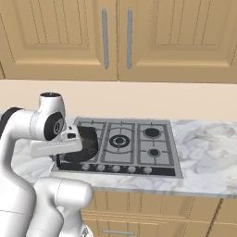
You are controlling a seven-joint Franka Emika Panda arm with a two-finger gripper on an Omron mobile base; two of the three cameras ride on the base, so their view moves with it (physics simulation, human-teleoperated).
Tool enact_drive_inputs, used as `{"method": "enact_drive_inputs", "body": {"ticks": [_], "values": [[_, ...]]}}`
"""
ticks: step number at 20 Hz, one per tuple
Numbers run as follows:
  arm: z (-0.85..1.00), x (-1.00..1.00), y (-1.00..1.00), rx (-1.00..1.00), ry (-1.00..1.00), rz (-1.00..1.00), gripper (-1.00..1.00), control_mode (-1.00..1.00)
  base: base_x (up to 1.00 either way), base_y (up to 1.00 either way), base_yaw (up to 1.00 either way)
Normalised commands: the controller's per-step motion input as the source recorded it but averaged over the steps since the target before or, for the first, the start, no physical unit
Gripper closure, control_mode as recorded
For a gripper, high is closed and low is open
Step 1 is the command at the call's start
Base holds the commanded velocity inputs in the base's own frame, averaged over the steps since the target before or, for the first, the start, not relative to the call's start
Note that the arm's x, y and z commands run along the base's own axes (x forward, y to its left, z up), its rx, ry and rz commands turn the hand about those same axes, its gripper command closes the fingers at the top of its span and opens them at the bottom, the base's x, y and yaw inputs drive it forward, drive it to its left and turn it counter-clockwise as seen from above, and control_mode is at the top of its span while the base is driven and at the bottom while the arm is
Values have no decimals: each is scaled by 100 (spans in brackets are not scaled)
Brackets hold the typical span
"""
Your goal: Put the garlic and bell pepper in the pot. Retrieve the spatula and lightly stir the vegetables in the pot.
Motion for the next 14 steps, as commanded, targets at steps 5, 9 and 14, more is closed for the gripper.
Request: {"method": "enact_drive_inputs", "body": {"ticks": [5,9,14], "values": [[8,19,19,-16,13,0,100,-100,0,0,0],[0,39,0,-25,14,-2,100,-100,0,0,0],[0,37,-7,-14,5,-1,100,-100,0,0,0]]}}
